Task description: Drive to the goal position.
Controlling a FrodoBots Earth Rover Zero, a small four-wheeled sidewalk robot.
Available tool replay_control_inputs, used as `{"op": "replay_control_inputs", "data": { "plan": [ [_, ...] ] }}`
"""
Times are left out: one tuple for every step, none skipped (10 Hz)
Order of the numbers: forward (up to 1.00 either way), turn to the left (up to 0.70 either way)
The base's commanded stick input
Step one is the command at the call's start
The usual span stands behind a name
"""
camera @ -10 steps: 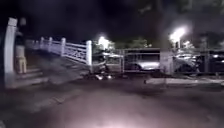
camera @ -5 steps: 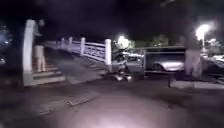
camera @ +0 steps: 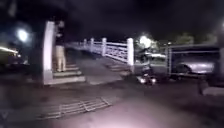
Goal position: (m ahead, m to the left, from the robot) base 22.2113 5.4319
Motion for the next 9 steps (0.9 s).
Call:
{"op": "replay_control_inputs", "data": {
  "plan": [
    [0.45,0.00],
    [0.45,0.00],
    [0.45,0.00],
    [0.45,0.00],
    [0.45,0.00],
    [0.45,0.00],
    [0.45,0.00],
    [0.45,0.00],
    [0.45,0.00]
  ]
}}
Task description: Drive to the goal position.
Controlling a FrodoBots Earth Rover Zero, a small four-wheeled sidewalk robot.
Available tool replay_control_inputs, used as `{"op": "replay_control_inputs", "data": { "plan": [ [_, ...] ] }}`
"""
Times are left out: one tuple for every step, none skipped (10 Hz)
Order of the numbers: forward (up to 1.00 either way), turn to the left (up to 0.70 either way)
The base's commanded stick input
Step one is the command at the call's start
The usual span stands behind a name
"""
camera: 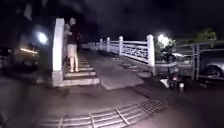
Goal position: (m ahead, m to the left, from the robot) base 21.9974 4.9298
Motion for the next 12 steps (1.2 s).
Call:
{"op": "replay_control_inputs", "data": {
  "plan": [
    [0.45,0.00],
    [0.45,0.00],
    [0.45,0.00],
    [0.45,0.00],
    [0.45,0.00],
    [0.45,0.00],
    [0.45,-0.04],
    [0.45,-0.20],
    [0.45,-0.27],
    [0.45,-0.27],
    [0.45,-0.08],
    [0.45,0.00]
  ]
}}
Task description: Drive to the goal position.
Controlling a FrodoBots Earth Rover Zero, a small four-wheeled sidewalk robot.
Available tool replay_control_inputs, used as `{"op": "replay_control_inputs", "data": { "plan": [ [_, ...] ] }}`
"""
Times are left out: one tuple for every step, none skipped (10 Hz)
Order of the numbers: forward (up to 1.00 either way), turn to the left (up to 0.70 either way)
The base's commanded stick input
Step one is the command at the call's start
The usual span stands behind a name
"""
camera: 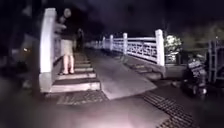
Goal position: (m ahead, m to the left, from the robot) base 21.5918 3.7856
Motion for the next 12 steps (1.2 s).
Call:
{"op": "replay_control_inputs", "data": {
  "plan": [
    [0.45,0.00],
    [0.45,0.00],
    [0.45,0.00],
    [0.45,0.00],
    [0.45,0.00],
    [0.45,0.00],
    [0.45,0.00],
    [0.45,0.00],
    [0.45,0.00],
    [0.45,0.00],
    [0.45,0.00],
    [0.45,0.00]
  ]
}}
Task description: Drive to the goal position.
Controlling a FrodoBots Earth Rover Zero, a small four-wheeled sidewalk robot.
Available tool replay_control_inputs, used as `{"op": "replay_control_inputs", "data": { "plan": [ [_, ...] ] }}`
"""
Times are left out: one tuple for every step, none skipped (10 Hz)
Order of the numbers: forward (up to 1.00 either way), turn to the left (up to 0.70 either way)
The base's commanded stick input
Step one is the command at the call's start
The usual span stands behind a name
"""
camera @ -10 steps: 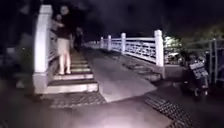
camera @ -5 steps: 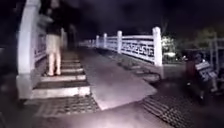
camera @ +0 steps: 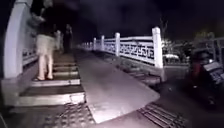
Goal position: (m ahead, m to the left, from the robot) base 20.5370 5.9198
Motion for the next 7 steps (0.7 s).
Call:
{"op": "replay_control_inputs", "data": {
  "plan": [
    [0.45,0.00],
    [0.45,0.00],
    [0.45,0.00],
    [0.45,-0.27],
    [0.45,-0.27],
    [0.45,-0.27],
    [0.45,-0.27]
  ]
}}
